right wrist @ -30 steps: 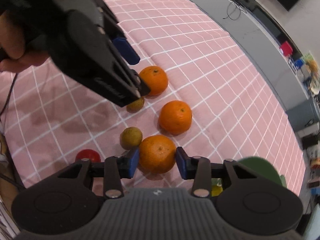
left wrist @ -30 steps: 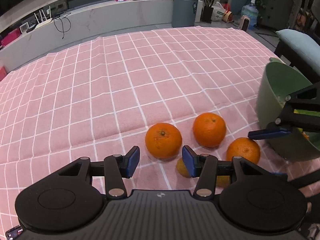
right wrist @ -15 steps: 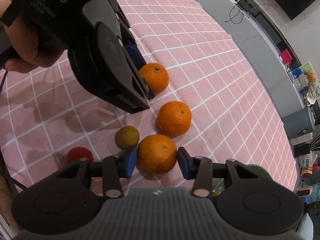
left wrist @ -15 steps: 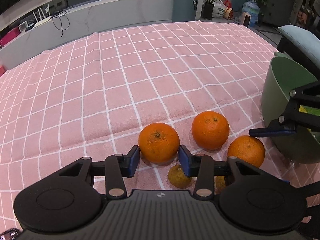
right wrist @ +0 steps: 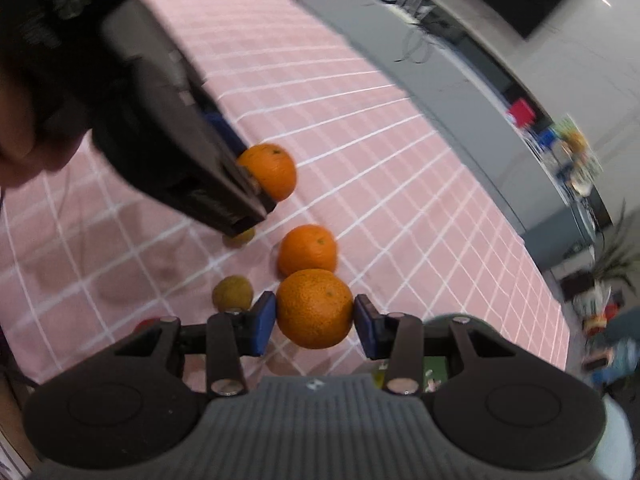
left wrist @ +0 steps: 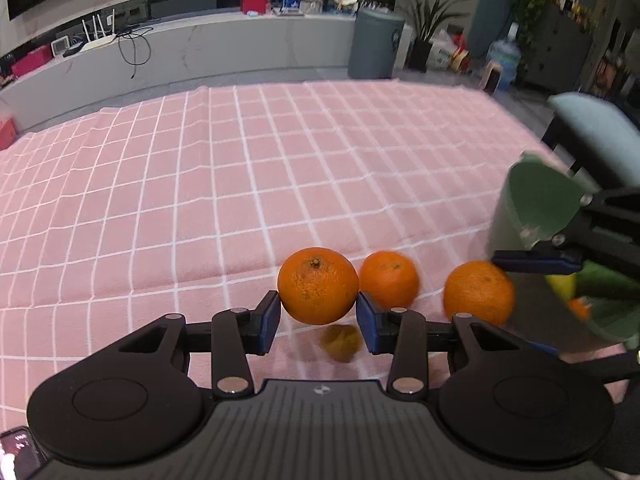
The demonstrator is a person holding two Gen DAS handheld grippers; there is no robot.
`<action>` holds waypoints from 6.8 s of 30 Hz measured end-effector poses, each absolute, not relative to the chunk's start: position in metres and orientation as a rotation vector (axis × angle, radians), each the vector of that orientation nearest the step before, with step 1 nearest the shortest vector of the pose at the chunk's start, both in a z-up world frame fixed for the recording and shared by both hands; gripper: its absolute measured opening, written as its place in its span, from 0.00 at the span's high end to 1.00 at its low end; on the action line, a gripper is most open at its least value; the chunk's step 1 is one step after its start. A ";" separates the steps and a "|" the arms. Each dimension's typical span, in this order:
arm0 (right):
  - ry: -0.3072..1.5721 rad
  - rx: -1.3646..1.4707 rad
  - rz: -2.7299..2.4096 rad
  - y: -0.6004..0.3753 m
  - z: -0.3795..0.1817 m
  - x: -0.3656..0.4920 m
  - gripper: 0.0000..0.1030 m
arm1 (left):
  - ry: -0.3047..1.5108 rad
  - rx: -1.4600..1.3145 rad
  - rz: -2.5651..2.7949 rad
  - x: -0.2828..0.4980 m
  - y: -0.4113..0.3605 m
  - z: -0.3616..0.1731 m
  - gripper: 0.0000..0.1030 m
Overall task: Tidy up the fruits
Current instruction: 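Grasp an orange with the right tool while the left tool grasps another orange, then carry both oranges into the green colander and open both tools, then move both open tools back toward the remaining kiwis and orange, then grasp the orange with the right tool while the left tool grasps a brown kiwi, then carry orange and kiwi into the green colander and open both tools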
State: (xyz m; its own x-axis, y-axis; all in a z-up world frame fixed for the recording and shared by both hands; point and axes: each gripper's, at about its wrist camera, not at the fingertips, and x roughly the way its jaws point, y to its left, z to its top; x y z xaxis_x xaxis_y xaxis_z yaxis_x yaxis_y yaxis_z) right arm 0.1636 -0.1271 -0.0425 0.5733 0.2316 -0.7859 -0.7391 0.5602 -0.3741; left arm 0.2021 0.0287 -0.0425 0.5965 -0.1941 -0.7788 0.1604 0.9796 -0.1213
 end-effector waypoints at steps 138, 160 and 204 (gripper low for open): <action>0.688 -0.540 0.541 -0.107 -0.091 0.182 0.68 | 1.022 -0.159 -0.249 0.206 0.039 -0.078 0.74; 0.743 -0.503 0.533 -0.092 -0.102 0.209 0.59 | 0.960 -0.179 -0.178 0.206 0.044 -0.070 0.74; 0.787 -0.208 0.232 -0.279 -0.019 0.104 0.63 | 0.896 0.062 -0.529 0.167 -0.123 -0.002 0.74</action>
